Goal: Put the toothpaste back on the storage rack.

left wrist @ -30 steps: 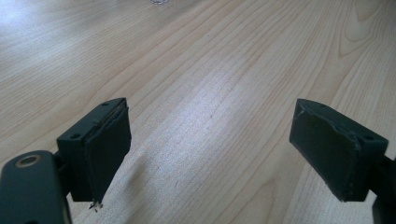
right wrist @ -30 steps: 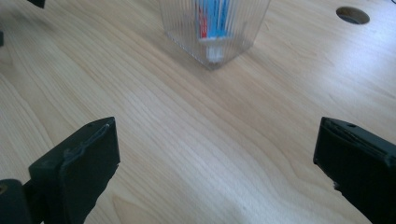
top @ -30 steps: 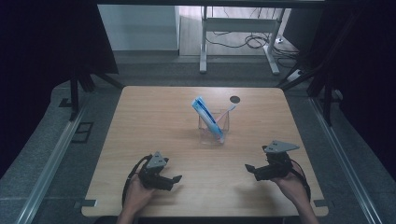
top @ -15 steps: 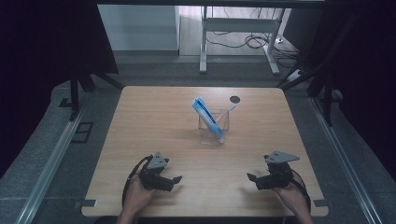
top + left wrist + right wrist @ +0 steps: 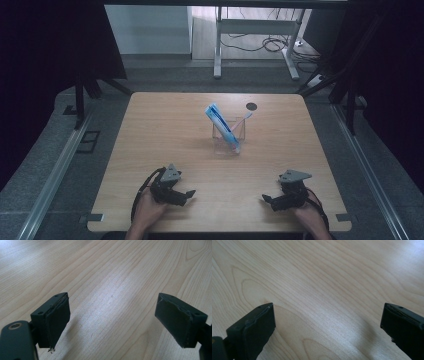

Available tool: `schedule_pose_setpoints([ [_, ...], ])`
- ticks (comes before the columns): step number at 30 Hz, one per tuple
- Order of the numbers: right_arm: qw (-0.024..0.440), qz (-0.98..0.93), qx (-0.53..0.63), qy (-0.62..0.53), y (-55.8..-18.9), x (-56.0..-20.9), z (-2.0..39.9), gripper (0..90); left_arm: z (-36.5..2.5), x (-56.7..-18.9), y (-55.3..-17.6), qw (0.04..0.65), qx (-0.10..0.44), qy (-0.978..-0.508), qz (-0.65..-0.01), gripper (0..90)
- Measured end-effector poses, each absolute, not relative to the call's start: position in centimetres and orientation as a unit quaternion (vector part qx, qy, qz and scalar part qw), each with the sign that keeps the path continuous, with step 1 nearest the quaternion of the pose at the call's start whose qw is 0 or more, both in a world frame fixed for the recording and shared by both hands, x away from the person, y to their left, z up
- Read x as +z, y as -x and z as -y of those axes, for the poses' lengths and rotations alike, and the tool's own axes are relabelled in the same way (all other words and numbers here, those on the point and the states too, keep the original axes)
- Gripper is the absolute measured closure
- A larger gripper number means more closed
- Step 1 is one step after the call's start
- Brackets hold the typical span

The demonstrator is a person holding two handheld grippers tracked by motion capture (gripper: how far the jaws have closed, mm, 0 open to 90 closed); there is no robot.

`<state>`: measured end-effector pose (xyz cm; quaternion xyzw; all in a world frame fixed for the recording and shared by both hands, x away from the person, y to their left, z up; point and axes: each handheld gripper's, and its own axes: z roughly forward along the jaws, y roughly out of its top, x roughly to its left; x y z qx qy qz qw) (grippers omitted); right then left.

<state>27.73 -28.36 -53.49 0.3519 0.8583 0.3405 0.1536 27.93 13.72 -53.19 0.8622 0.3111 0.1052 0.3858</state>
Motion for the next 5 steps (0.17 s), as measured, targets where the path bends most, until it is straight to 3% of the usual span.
schedule_pose_setpoints([
  [5, 0.143, -0.862, 0.338, -0.350, -27.69, -54.03, 28.39, 0.0, -13.73, -53.05, -28.06, 0.385, 0.103, -0.861, -0.316, 13.1],
])
